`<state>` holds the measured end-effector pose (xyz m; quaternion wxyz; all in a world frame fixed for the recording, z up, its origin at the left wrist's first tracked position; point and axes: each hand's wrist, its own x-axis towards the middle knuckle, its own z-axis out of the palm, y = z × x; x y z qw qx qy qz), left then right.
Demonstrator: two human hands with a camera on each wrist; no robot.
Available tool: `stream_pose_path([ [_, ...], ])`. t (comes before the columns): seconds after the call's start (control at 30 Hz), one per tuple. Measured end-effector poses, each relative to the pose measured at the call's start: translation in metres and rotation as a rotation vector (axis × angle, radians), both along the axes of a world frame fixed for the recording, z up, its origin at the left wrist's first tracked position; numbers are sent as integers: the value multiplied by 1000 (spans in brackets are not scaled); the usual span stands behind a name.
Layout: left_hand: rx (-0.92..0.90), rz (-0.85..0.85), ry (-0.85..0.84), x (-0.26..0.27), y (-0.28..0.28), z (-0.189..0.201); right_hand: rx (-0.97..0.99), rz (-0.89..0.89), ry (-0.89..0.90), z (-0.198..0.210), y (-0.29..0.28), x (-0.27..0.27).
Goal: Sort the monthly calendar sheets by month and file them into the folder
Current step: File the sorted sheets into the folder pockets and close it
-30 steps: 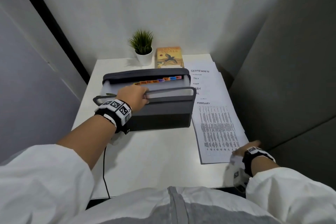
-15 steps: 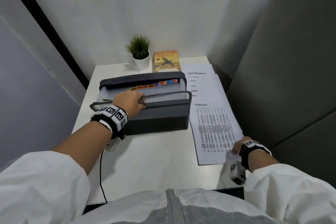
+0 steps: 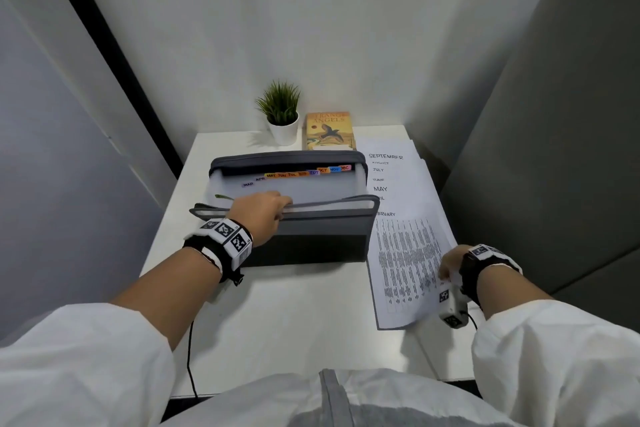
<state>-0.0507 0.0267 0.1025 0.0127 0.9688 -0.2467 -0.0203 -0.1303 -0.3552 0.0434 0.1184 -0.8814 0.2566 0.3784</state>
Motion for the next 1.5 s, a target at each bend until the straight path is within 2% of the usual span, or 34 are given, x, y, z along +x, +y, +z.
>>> stream_pose_path([
  [0.1, 21, 2, 58, -3, 0, 4, -75, 7, -31, 12, -5, 17],
  [0.17, 41, 7, 91, -5, 0, 6, -122, 26, -117, 25, -8, 34],
  [0.27, 46, 3, 104, -7, 2, 8, -190, 103, -233, 62, -8, 59],
  [0.33, 44, 9, 112, -7, 2, 7, -187, 72, -355, 94, -4, 75],
  [0.4, 37, 21, 118, -6, 3, 6, -173, 43, -510, 129, 4, 88],
  [0.47, 28, 26, 126, -7, 2, 5, -119, 1, -754, 158, 13, 100],
  [0.53, 19, 26, 120, -8, 2, 3, -5, -48, -1007, 181, 29, 105],
  [0.6, 7, 25, 113, -8, 3, 1, 153, -50, -1145, 199, 49, 110],
  [0.67, -1, 29, 112, -8, 6, -1, 297, -20, -1161, 210, 75, 116],
  [0.77, -17, 15, 130, -7, 4, -4, 462, -78, -1076, 212, 95, 125],
  [0.97, 23, -23, 120, -6, 7, -5, 537, -117, -854, 193, 118, 133],
  [1.07, -12, 0, 78, -6, 6, -3, 591, -165, -857, 182, 125, 135],
  [1.2, -51, 56, 117, -1, 2, 2, 734, -209, -880, 173, 139, 131],
  [1.37, 23, 187, 198, 12, -7, 19, 642, -122, -874, 165, 147, 132],
  [1.5, 39, 174, 287, 21, -7, 25, 614, 7, -851, 165, 141, 133],
])
